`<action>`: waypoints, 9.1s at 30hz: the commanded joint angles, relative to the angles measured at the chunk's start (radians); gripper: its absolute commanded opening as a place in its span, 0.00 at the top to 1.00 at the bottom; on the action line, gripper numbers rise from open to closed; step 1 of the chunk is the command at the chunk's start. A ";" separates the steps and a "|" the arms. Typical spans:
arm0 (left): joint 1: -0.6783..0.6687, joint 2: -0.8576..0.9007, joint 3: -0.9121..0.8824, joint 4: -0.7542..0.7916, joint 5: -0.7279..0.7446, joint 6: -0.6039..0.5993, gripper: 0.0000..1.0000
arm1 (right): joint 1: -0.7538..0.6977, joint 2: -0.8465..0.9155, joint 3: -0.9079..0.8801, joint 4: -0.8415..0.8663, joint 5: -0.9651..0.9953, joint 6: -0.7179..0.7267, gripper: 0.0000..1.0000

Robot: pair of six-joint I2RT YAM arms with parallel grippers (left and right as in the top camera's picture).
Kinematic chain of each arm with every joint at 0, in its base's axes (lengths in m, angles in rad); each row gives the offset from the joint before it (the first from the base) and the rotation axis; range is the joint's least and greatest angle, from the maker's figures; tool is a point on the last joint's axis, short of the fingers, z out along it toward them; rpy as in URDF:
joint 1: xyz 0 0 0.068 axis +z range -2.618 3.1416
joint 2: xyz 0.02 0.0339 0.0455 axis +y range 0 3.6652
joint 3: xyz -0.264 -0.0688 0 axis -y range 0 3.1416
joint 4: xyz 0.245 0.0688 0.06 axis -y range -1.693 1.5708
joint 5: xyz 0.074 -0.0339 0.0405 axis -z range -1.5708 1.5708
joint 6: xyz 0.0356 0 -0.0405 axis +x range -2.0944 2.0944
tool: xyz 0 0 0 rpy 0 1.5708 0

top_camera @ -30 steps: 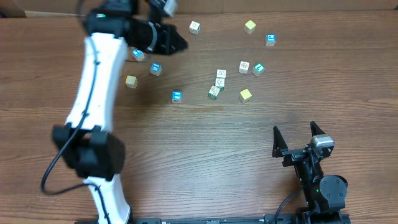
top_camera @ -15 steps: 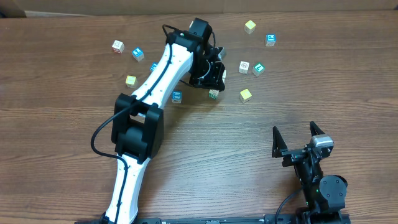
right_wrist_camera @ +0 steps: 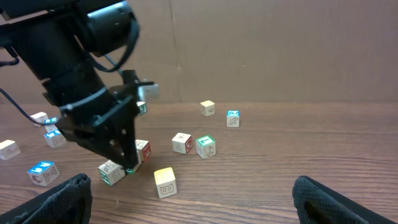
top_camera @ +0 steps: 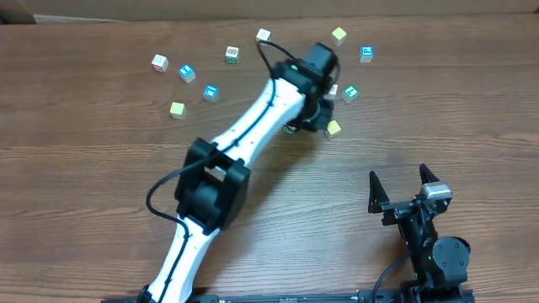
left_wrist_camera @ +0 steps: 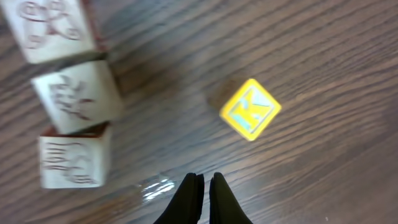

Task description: Form a horizontal line

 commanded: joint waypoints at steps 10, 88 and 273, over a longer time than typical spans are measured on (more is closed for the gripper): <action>-0.019 0.000 -0.138 0.123 -0.249 -0.060 0.96 | 0.008 -0.012 -0.010 0.007 0.005 -0.004 0.00; 0.108 0.000 -0.150 0.063 -0.214 -0.063 0.85 | 0.008 -0.012 -0.010 0.007 0.005 -0.004 0.00; 0.243 -0.010 -0.006 -0.406 -0.192 -0.039 0.78 | 0.008 -0.012 -0.010 0.007 0.005 -0.004 0.00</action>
